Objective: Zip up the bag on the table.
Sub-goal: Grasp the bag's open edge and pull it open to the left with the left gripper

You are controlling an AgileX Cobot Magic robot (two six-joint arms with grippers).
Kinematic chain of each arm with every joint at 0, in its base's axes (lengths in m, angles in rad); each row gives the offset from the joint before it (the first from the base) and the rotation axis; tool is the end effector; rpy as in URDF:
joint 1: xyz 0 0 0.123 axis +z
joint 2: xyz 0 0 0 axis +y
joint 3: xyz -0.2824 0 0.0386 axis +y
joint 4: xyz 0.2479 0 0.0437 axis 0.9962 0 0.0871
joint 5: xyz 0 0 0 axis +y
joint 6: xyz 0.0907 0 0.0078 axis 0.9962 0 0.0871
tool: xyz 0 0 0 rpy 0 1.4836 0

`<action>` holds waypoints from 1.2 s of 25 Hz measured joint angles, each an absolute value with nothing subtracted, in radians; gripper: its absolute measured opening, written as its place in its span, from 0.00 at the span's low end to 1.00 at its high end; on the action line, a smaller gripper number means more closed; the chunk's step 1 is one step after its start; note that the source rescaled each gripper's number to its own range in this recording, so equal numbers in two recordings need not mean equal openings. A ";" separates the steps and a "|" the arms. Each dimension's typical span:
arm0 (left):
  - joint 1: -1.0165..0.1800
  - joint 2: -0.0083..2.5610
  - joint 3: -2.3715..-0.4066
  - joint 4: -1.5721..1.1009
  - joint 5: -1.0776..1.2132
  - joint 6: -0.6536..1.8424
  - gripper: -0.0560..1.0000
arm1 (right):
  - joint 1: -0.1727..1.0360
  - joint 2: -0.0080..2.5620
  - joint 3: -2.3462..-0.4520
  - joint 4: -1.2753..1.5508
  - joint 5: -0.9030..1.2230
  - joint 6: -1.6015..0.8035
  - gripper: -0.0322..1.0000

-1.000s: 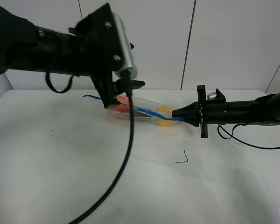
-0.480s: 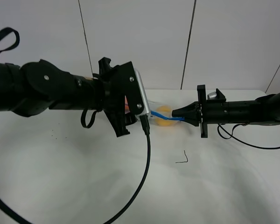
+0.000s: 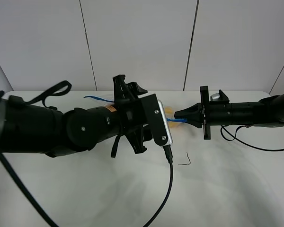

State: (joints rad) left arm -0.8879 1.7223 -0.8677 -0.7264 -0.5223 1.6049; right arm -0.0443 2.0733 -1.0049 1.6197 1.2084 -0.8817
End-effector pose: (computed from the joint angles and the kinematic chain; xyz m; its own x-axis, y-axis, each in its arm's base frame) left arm 0.2485 -0.2578 0.2076 0.3059 0.8390 -0.4500 0.4937 0.2644 0.8285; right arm 0.3523 0.0695 0.1313 -0.9496 0.3052 0.0716 0.1483 0.2359 0.9604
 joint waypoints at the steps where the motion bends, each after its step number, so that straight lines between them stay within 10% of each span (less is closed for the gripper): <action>1: -0.890 1.742 -0.868 -0.692 -0.524 1.576 0.98 | -0.044 2.073 -1.005 1.620 1.208 -0.882 0.03; 30: -0.892 2.053 -0.869 -0.204 -1.090 1.199 0.86 | -0.044 2.073 -1.005 1.622 1.208 -0.882 0.03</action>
